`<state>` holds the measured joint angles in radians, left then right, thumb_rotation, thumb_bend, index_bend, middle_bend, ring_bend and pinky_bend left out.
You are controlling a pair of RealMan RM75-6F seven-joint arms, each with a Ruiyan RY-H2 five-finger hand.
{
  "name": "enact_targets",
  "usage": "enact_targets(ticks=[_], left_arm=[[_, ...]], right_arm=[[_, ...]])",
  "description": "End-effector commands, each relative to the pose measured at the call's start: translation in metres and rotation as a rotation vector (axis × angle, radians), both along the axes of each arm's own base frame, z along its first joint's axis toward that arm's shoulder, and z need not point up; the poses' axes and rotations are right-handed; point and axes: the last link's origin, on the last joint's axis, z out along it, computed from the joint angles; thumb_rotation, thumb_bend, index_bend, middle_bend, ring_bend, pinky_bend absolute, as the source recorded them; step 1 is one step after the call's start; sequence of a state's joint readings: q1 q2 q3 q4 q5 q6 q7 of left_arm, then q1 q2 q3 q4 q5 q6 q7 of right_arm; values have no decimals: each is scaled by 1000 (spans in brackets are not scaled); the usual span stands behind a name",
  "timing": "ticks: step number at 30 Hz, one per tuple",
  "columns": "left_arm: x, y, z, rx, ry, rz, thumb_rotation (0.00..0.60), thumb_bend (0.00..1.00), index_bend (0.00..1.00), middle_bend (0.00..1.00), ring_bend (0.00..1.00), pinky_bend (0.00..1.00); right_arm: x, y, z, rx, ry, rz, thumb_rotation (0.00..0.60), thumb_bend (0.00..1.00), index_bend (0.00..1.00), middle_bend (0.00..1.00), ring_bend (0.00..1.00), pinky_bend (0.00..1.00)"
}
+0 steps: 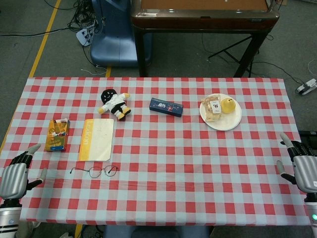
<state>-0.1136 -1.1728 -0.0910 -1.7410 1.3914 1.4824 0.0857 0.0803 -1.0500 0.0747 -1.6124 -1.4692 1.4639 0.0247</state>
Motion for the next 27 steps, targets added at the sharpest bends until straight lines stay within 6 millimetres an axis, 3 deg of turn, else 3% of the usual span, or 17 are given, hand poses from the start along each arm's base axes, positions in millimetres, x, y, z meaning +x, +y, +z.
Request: enact_targets(ticks=[1, 11, 16, 21, 27], left_arm=[[0, -1, 0, -1, -1, 0, 600, 396, 152, 184, 233, 229], [-1, 1, 1, -10, 18, -12, 600, 395, 152, 201, 238, 229], [-2, 7, 0, -10, 27, -48, 600, 395, 154, 301, 296, 267], [-3, 11, -6, -73, 50, -72, 600, 396, 189, 625, 543, 618], [-5, 18, -18, -173, 93, -92, 600, 395, 257, 797, 717, 786]], right_arm=[[0, 0, 0, 0, 0, 1, 600, 410, 1, 255, 180, 178], [5, -3, 13, -43, 22, 18, 600, 410, 2, 255, 180, 178], [10, -7, 24, -80, 44, 25, 600, 410, 2, 255, 180, 177], [14, -9, 30, -95, 58, 31, 600, 410, 1, 255, 180, 178], [17, -11, 30, -84, 63, 35, 600, 410, 1, 255, 180, 177]])
